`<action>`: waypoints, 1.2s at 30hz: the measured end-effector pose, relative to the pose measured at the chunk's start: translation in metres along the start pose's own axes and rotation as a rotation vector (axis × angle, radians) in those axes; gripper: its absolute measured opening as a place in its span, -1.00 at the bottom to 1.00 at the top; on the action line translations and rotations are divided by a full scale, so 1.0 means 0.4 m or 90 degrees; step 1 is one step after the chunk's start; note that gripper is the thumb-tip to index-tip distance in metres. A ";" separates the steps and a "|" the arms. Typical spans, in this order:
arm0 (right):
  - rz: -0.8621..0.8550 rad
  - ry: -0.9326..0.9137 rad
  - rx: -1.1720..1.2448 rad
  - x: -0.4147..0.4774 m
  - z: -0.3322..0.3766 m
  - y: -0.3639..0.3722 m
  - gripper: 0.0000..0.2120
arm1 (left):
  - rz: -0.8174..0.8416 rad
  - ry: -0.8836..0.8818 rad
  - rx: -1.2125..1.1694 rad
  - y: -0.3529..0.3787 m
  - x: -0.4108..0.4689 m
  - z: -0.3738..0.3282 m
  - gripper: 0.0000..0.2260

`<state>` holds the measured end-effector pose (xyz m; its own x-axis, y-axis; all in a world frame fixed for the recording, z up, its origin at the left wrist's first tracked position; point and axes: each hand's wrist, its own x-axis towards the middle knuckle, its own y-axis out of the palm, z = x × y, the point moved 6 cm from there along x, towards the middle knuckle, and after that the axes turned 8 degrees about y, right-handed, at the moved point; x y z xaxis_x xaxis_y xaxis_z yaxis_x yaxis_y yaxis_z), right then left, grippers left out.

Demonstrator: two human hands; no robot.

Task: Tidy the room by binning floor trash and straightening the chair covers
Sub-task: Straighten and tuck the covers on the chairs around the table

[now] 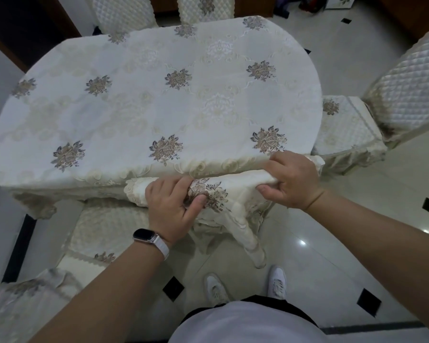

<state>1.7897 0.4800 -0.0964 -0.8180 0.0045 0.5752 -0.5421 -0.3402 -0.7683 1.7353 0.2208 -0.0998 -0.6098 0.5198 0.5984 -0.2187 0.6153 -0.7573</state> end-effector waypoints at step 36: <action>0.099 0.026 0.014 -0.001 -0.095 0.207 -0.36 | 0.160 -0.010 -0.068 0.191 0.001 0.169 -0.58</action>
<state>1.7379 0.4878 -0.1709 -0.8992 -0.0123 0.4373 -0.4041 -0.3596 -0.8411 1.6669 0.2278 -0.1751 -0.6462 0.6556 0.3908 0.0218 0.5277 -0.8492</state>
